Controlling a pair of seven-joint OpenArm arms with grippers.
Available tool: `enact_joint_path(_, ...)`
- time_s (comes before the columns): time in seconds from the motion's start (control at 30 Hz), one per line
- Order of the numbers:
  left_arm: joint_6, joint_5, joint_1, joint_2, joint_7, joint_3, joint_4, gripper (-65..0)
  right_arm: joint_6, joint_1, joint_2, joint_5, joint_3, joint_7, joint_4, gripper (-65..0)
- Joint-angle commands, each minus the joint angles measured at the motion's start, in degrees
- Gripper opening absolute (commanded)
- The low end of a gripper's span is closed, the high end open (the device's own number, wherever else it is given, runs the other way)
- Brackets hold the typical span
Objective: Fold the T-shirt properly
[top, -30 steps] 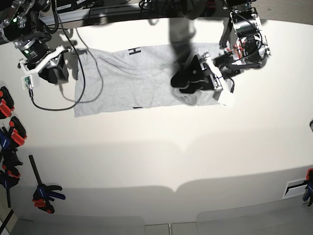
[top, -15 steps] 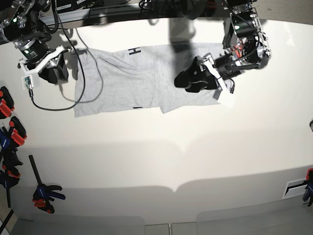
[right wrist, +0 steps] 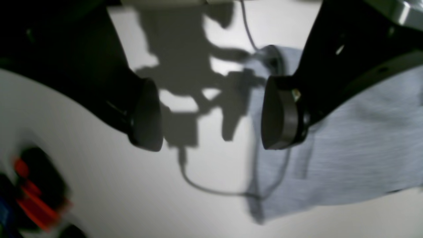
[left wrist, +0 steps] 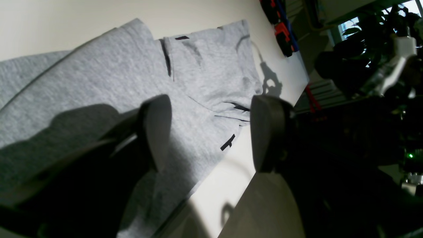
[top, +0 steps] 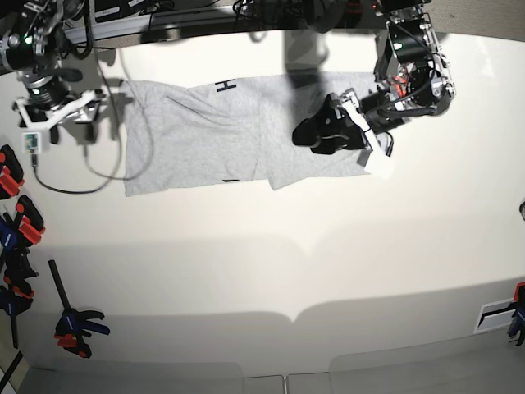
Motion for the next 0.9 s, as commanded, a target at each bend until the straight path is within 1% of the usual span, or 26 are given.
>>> enact_joint_path(0.0, -0.26, -1.46, -0.63, -0.17, -0.33, 0.07, 1.07, -30.0, -0.17, 1.38, 0.74, 0.81, 0.24, 1.6, -0.42, -20.3)
enact_joint_path(0.1, -0.26, -2.38, -0.66, -0.17, -0.33, 0.07, 1.07, -30.0, -0.07, 6.29, 0.85, 2.25, 0.24, 0.02, -5.73, -20.4)
enact_joint_path(0.17, -0.26, -2.45, -0.66, -0.17, -0.31, 0.07, 1.07, -30.0, 1.16, 10.38, 0.83, 3.67, 0.24, -4.17, -10.32, -20.4)
enact_joint_path(0.23, -0.26, -2.32, -0.63, -0.17, -0.31, 0.07, 1.07, -30.0, 3.21, 14.14, 0.85, 5.4, 0.24, -8.48, -15.85, -20.4)
enact_joint_path(0.33, -0.26, -2.27, -0.63, -0.17, -0.28, 0.07, 1.07, -30.0, 5.6, 17.59, 0.83, 8.0, 0.24, -9.25, -24.11, -20.4)
enact_joint_path(0.4, -0.26, -2.27, -0.63, -0.17, -0.28, 0.07, 1.07, -30.0, 8.74, 18.91, 0.87, 7.87, 0.0, -9.42, -28.44, -20.4)
enact_joint_path(0.43, -0.26, -2.25, -0.63, -0.2, -0.28, 0.07, 1.07, -30.0, 9.46, 19.26, 0.87, 7.89, -0.35, -9.66, -30.08, -20.4)
enact_joint_path(0.5, -0.26, -2.25, -0.63, -0.2, -0.31, 0.07, 1.07, -30.0, 9.77, 19.19, 0.83, 7.89, -1.75, -9.73, -32.13, -20.4)
enact_joint_path(0.67, -0.26, -2.29, -0.66, -0.17, -0.35, 0.07, 1.07, -30.0, 9.68, 19.17, 0.79, 7.91, -8.24, -12.63, -33.57, -20.4)
enact_joint_path(0.7, -0.26, -2.27, -0.66, -0.17, -0.35, 0.07, 1.07, -30.0, 9.14, 19.17, 0.74, 7.89, -9.68, -12.61, -33.57, -20.4)
enact_joint_path(0.8, -0.26, -2.25, -0.66, -0.17, -0.33, 0.07, 1.07, -30.0, 4.83, 19.17, -0.22, 7.19, -12.79, -11.34, -33.59, -20.4)
enact_joint_path(0.87, -0.26, -2.25, -0.63, -0.15, -0.31, 0.07, 1.07, -30.0, 2.75, 19.19, -1.86, 4.22, -13.46, -9.92, -33.59, -20.4)
